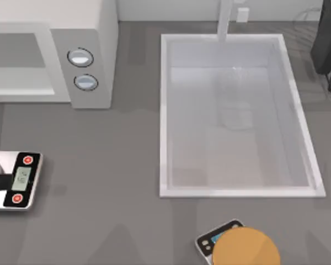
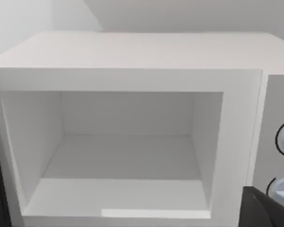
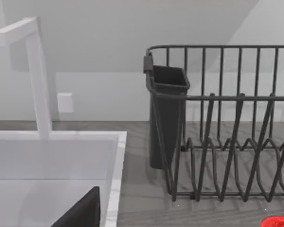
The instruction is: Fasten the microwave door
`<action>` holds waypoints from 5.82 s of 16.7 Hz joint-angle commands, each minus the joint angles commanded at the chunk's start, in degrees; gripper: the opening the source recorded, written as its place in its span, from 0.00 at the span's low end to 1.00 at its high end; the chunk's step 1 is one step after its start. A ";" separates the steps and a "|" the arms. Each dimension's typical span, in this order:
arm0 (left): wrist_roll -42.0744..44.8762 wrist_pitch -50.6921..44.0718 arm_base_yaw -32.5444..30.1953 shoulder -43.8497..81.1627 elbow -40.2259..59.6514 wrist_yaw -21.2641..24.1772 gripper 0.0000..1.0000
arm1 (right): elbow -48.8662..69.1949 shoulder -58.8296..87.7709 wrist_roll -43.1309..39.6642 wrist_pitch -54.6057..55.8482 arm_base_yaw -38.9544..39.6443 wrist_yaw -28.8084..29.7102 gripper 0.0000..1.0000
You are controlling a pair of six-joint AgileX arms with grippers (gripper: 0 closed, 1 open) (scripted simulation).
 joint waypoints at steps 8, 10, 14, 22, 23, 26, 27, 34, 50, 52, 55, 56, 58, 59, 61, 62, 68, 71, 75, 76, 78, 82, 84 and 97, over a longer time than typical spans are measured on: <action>0.06 7.05 -11.81 4.78 -2.19 -11.78 0.00 | 0.00 0.00 0.00 0.00 0.00 0.00 1.00; 0.02 6.93 -11.61 4.60 -2.01 -11.59 0.00 | 0.00 0.00 0.00 0.00 0.00 0.00 1.00; 0.04 7.56 -16.07 4.82 -2.38 -16.05 0.00 | 0.00 0.00 0.00 0.00 0.00 0.00 1.00; 0.04 7.92 -24.36 4.49 -2.93 -24.37 0.00 | 0.00 0.00 0.00 0.00 0.00 0.00 1.00; 0.09 7.87 -24.30 4.56 -2.87 -24.31 0.00 | 0.00 0.00 0.00 0.00 0.00 0.00 1.00; 3.06 4.77 -20.58 8.26 0.82 -21.01 0.00 | 0.00 0.00 0.00 0.00 0.00 0.00 1.00; 4.86 2.84 -18.14 10.70 3.23 -18.96 0.00 | 0.00 0.00 0.00 0.00 0.00 0.00 1.00; 23.98 -18.58 13.85 40.96 31.00 4.53 0.00 | 0.00 0.00 0.00 0.00 0.00 0.00 1.00; 50.83 -52.81 64.85 80.42 69.75 44.17 0.00 | 0.00 0.00 0.00 0.00 0.00 0.00 1.00; 50.06 -52.68 64.11 79.80 69.65 44.96 0.00 | 0.00 0.00 0.00 0.00 0.00 0.00 1.00; 50.26 -48.72 64.27 81.34 66.67 44.83 0.00 | 0.00 0.00 0.00 0.00 0.00 0.00 1.00; 50.38 -46.20 64.37 82.20 65.06 44.76 0.00 | 0.00 0.00 0.00 0.00 0.00 0.00 1.00; 50.64 -40.04 64.60 84.14 61.42 44.61 0.00 | 0.00 0.00 0.00 0.00 0.00 0.00 1.00; 50.76 -37.00 64.70 85.11 59.56 44.53 0.00 | 0.00 0.00 0.00 0.00 0.00 0.00 1.00; 50.99 -32.45 64.88 86.80 56.34 44.39 0.00 | 0.00 0.00 0.00 0.00 0.00 0.00 1.00; 51.07 -31.10 64.96 87.41 55.21 44.35 0.00 | 0.00 0.00 0.00 0.00 0.00 0.00 1.00; 51.11 -30.15 65.19 86.71 54.62 44.21 0.00 | 0.00 0.00 0.00 0.00 0.00 0.00 1.00; 51.66 -28.19 61.17 84.46 54.48 41.44 0.00 | 0.00 0.00 0.00 0.00 0.00 0.00 1.00; 49.12 -23.53 53.00 78.28 47.27 37.83 0.00 | 0.00 0.00 0.00 0.00 0.00 0.00 1.00; 47.30 -22.54 52.11 76.09 44.18 37.50 0.00 | 0.00 0.00 0.00 0.00 0.00 0.00 1.00; 43.19 -21.34 52.11 71.95 38.54 37.54 0.00 | 0.00 0.00 0.00 0.00 0.00 0.00 1.00; 39.16 -21.15 54.14 68.46 33.99 38.43 0.00 | 0.00 0.00 0.00 0.00 0.00 0.00 1.00; 39.16 -21.15 54.14 68.46 33.99 38.43 0.00 | 0.00 0.00 0.00 0.00 0.00 0.00 1.00; 23.69 -17.28 33.87 50.91 23.68 27.44 0.00 | 0.00 0.00 0.00 0.00 0.00 0.00 1.00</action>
